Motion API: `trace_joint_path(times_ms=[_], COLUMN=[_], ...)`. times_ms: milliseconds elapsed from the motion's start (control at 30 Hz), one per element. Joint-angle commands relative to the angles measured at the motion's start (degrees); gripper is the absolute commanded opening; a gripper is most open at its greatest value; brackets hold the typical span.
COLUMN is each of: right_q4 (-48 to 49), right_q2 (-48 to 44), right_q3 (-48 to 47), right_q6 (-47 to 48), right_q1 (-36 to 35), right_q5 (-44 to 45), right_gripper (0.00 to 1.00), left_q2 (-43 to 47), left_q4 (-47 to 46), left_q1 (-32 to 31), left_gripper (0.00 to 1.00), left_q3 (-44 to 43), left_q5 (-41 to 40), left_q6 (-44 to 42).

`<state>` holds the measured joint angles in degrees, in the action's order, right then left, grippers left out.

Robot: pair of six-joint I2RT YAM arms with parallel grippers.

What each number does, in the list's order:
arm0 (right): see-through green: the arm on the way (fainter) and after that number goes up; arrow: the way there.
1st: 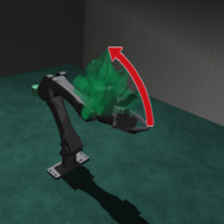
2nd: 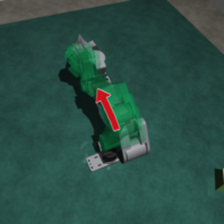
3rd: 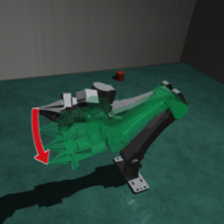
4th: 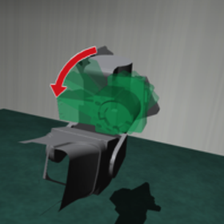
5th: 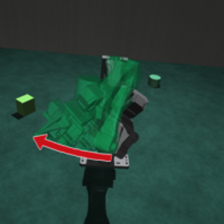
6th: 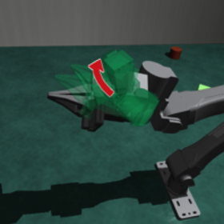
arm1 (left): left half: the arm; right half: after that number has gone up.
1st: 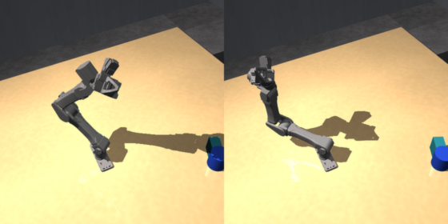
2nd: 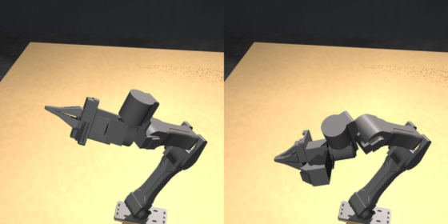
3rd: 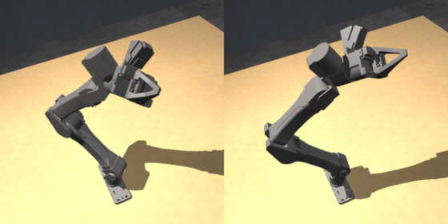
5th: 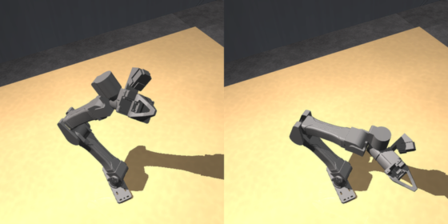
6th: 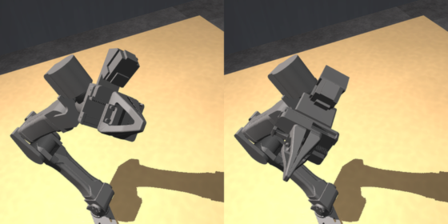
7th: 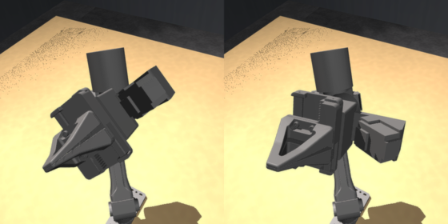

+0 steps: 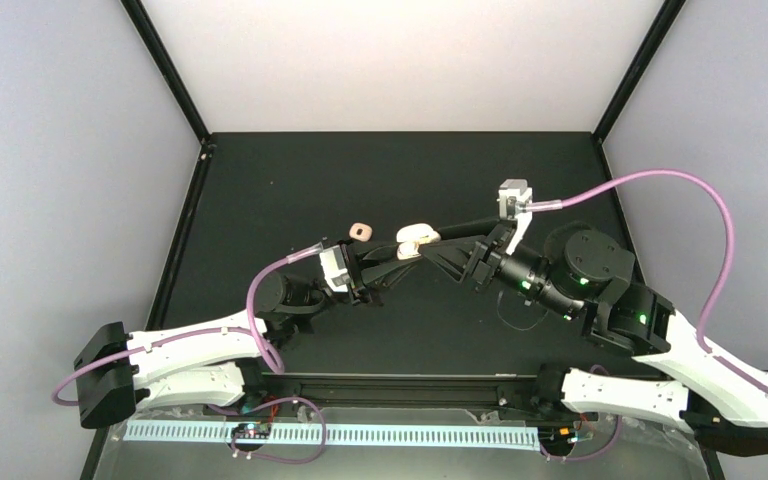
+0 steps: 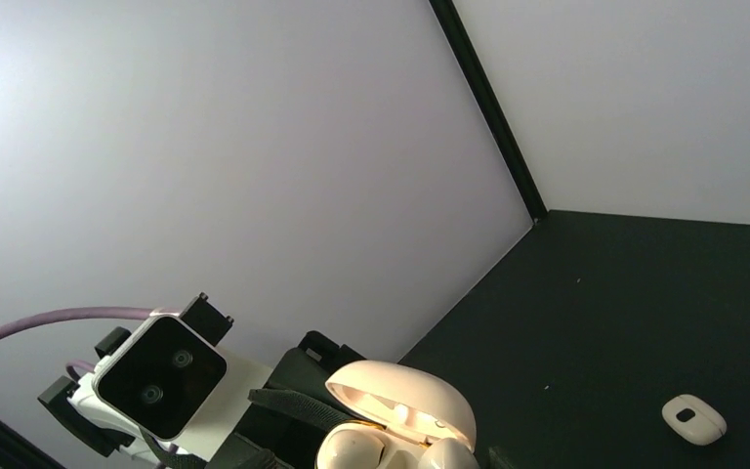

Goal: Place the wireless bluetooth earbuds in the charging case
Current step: Place the earbud in the charging case.

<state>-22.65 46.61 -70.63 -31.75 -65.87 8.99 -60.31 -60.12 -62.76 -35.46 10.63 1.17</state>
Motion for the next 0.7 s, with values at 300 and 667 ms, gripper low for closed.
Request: trace_joint_path(times_ms=[300, 667], right_q4=[0.4, 1.0], right_q2=[-1.1, 0.3], right_q3=[-0.7, -1.2], right_q6=[-1.0, -0.6], right_q1=[-0.1, 0.0], right_q5=[-2.3, -5.4], right_gripper=[0.55, 0.55], left_q2=[1.4, 1.0], left_q4=[-2.5, -2.2], left_q1=[-0.4, -0.5], left_gripper=[0.02, 0.02], left_q3=[-1.2, -2.0], left_q5=[-2.4, -1.7], left_q6=[0.2, 0.1])
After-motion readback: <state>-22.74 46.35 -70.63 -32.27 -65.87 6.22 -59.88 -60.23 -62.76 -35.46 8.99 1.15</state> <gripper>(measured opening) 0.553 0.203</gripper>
